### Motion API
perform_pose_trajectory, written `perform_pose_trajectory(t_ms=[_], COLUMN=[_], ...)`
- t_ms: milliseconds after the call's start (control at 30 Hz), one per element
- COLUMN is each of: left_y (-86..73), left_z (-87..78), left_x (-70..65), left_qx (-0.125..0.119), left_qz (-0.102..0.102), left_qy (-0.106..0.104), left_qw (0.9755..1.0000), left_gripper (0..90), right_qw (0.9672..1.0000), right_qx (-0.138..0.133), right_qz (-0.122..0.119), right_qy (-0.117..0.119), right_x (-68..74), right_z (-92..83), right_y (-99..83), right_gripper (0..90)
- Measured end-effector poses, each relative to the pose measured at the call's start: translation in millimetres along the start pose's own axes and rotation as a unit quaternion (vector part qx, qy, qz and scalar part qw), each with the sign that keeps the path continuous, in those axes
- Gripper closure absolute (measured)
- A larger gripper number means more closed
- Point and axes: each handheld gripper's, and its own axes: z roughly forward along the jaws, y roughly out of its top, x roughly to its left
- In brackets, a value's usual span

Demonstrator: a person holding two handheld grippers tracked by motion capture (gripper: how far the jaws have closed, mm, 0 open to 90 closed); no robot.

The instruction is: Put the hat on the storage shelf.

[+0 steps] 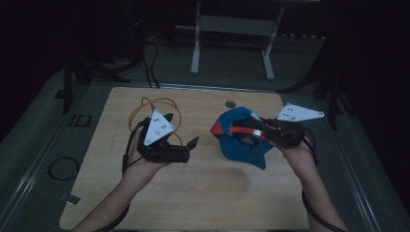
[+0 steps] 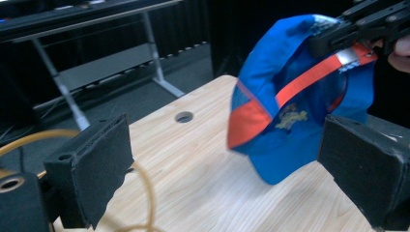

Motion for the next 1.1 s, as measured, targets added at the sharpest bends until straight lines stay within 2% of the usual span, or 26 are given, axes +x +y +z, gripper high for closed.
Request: perform_pose_trajectory(t_ms=[200, 333, 467, 567, 633, 700, 733, 867, 900, 1100], left_y=[4.9, 6.3, 7.8, 9.2, 10.8, 13.1, 14.3, 18.5, 19.4, 20.8], left_z=[31.7, 49.8, 65.8, 74.3, 78.6, 82.6, 84.4, 91.4, 93.0, 100.4], left_x=[-10.1, -13.7, -16.7, -19.7, -22.2, -24.8, -25.0, -26.4, -27.4, -32.4], left_qx=[0.001, 0.015, 0.025, 0.035, 0.038, 0.041, 0.044, 0.046, 0.051, 0.059], left_qz=[0.008, 0.018, 0.024, 0.027, 0.032, 0.038, 0.039, 0.035, 0.036, 0.034], left_qy=[-0.025, -0.027, -0.038, -0.048, -0.050, -0.044, -0.050, -0.052, -0.053, -0.067], left_qw=[0.9996, 0.9994, 0.9987, 0.9979, 0.9975, 0.9975, 0.9970, 0.9970, 0.9966, 0.9954], left_gripper=[6.3, 10.7, 13.5, 16.9, 20.1, 20.2, 20.8, 26.2, 30.1, 34.7], right_qw=[1.0000, 0.9999, 0.9998, 0.9998, 0.9997, 0.9997, 0.9996, 0.9993, 0.9992, 0.9988], right_qx=[-0.007, -0.006, -0.008, -0.009, -0.013, -0.017, -0.019, -0.027, -0.028, -0.031], right_qz=[-0.005, -0.005, -0.007, -0.008, -0.007, -0.008, -0.010, -0.011, -0.011, -0.018], right_qy=[0.003, 0.008, 0.014, 0.016, 0.019, 0.017, 0.018, 0.024, 0.025, 0.033], right_x=[9.1, 12.7, 15.8, 17.6, 19.2, 20.7, 21.4, 25.2, 25.9, 29.7], right_z=[1.2, 2.7, 2.3, 0.3, -1.5, -3.1, -4.0, -5.7, -5.8, -5.4], right_y=[-2.9, -5.2, -6.3, -5.7, -5.2, -5.0, -5.0, -3.8, -3.7, -1.6], right_gripper=[84.7, 84.7, 84.7, 84.7, 84.7, 84.7, 84.6, 84.7, 84.6, 84.6])
